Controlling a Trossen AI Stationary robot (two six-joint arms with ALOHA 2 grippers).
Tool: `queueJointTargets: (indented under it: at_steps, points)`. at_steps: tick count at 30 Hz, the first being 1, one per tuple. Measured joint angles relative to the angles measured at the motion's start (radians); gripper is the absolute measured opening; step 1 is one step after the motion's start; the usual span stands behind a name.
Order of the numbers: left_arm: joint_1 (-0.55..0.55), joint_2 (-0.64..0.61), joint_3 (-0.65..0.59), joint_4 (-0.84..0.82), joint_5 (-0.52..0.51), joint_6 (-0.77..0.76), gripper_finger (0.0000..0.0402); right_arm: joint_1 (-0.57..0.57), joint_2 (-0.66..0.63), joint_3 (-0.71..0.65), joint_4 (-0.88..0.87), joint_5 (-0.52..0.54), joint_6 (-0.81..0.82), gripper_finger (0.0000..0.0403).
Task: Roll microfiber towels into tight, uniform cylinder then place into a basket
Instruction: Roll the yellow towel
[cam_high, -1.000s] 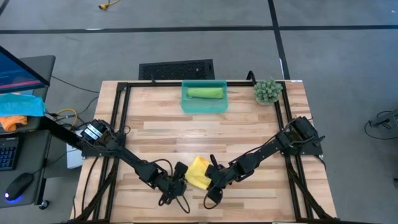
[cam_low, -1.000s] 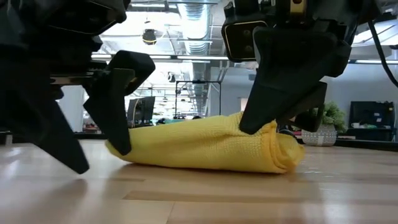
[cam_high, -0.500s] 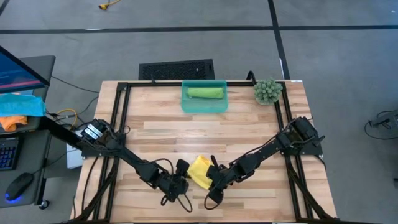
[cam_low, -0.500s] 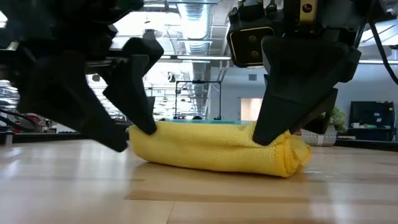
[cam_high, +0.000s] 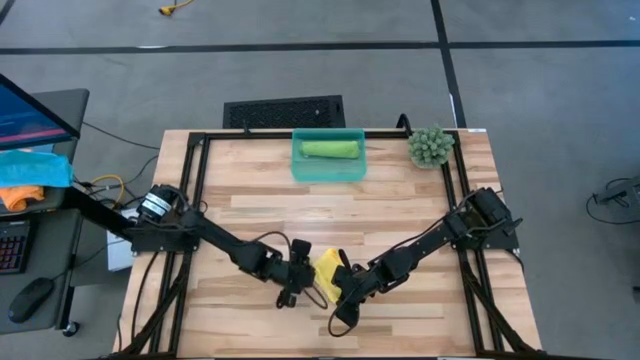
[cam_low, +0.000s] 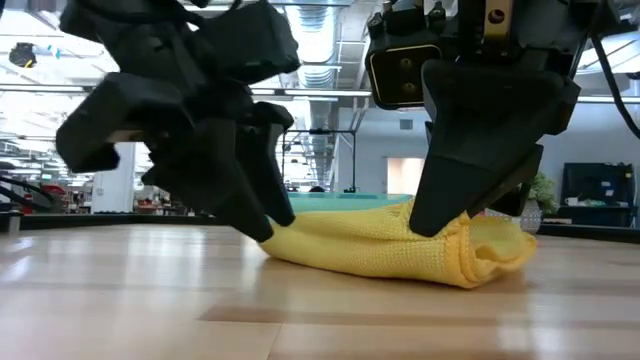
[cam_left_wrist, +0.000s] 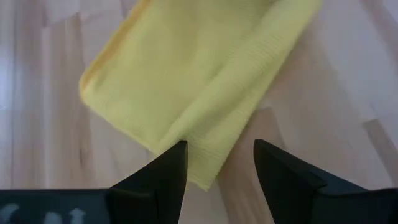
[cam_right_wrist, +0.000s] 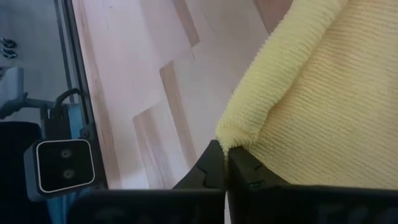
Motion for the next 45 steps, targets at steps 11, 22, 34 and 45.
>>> queueJointTargets:
  at_steps: [11, 22, 34, 45]
  points:
    - [0.045, 0.001, -0.024, 0.058, 0.177, -0.029, 0.0178, 0.0, 0.0, 0.0, 0.0, -0.003, -0.003, 0.0017]
    - [0.048, 0.002, -0.027, 0.059, 0.173, -0.037, 0.0178, 0.0, 0.0, 0.0, 0.0, 0.019, -0.061, 0.0049]
    - [0.103, 0.002, -0.027, 0.029, 0.174, -0.131, 0.0178, 0.0, 0.0, 0.0, 0.0, 0.071, -0.092, 0.0052]
    - [0.103, 0.002, -0.027, 0.044, 0.178, -0.136, 0.0178, -0.009, 0.0, 0.0, -0.001, 0.009, -0.098, 0.005]
